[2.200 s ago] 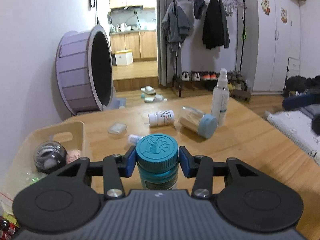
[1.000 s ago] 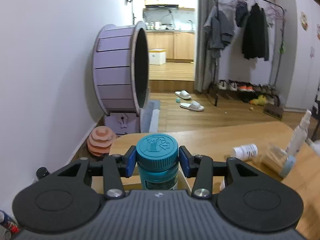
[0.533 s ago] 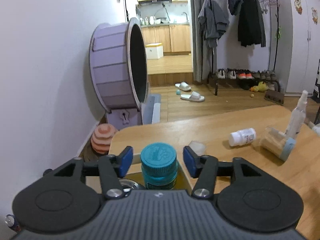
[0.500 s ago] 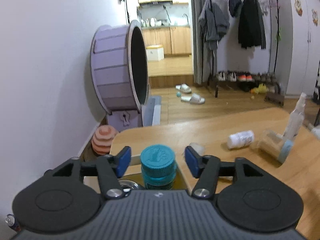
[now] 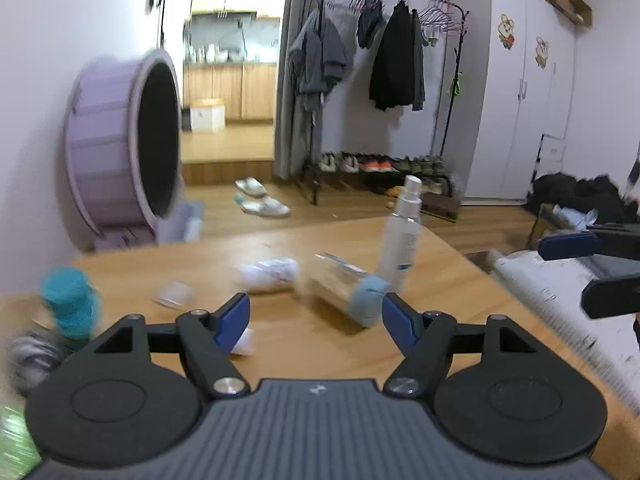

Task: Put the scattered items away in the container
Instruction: 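Grasp the white spray bottle with the left gripper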

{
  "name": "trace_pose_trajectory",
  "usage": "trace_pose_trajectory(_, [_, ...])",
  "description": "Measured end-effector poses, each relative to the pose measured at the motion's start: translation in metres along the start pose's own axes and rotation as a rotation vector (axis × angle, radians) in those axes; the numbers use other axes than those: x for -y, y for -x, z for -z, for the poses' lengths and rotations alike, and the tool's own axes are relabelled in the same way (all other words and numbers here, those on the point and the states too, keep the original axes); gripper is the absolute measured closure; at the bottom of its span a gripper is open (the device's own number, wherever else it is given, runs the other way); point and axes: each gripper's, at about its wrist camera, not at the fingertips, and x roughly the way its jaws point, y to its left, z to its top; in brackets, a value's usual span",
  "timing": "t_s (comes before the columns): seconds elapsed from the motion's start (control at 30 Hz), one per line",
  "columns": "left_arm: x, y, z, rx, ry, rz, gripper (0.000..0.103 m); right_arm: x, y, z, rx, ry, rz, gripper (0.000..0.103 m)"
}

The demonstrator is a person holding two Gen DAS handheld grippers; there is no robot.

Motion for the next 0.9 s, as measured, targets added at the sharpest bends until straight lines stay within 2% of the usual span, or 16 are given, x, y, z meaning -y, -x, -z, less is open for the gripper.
trace_pose_trajectory(0.1, [0.01, -0.023, 0.0, -0.012, 0.025, 0.015, 0.031, 0.014, 0.011, -0.001, 0.034, -0.03, 0.037, 0.0])
trace_pose_trajectory(0.2, [0.022, -0.037, -0.004, 0.012, 0.009, 0.048, 0.031, 0.026, 0.019, 0.0, 0.057, -0.053, 0.07, 0.0])
trace_pose_trajectory(0.4, [0.046, -0.056, -0.02, 0.116, -0.079, 0.092, 0.032, 0.045, 0.027, 0.004, 0.106, -0.106, 0.163, 0.0])
trace_pose_trajectory(0.5, [0.056, -0.067, -0.031, 0.158, -0.129, 0.103, 0.036, 0.053, 0.032, 0.005, 0.154, -0.136, 0.198, 0.0])
trace_pose_trajectory(0.57, [0.062, -0.077, -0.036, 0.163, -0.152, 0.112, 0.037, 0.057, 0.034, 0.005, 0.181, -0.149, 0.212, 0.0])
trace_pose_trajectory(0.63, [0.064, -0.086, -0.039, 0.157, -0.159, 0.114, 0.043, 0.061, 0.035, 0.005, 0.199, -0.158, 0.217, 0.0])
trace_pose_trajectory(0.7, [0.064, -0.094, -0.041, 0.143, -0.159, 0.127, 0.056, 0.064, 0.034, 0.004, 0.208, -0.161, 0.217, 0.0])
trace_pose_trajectory(0.9, [0.065, -0.109, -0.041, 0.108, -0.167, 0.128, 0.06, 0.066, 0.031, 0.004, 0.21, -0.152, 0.197, 0.0])
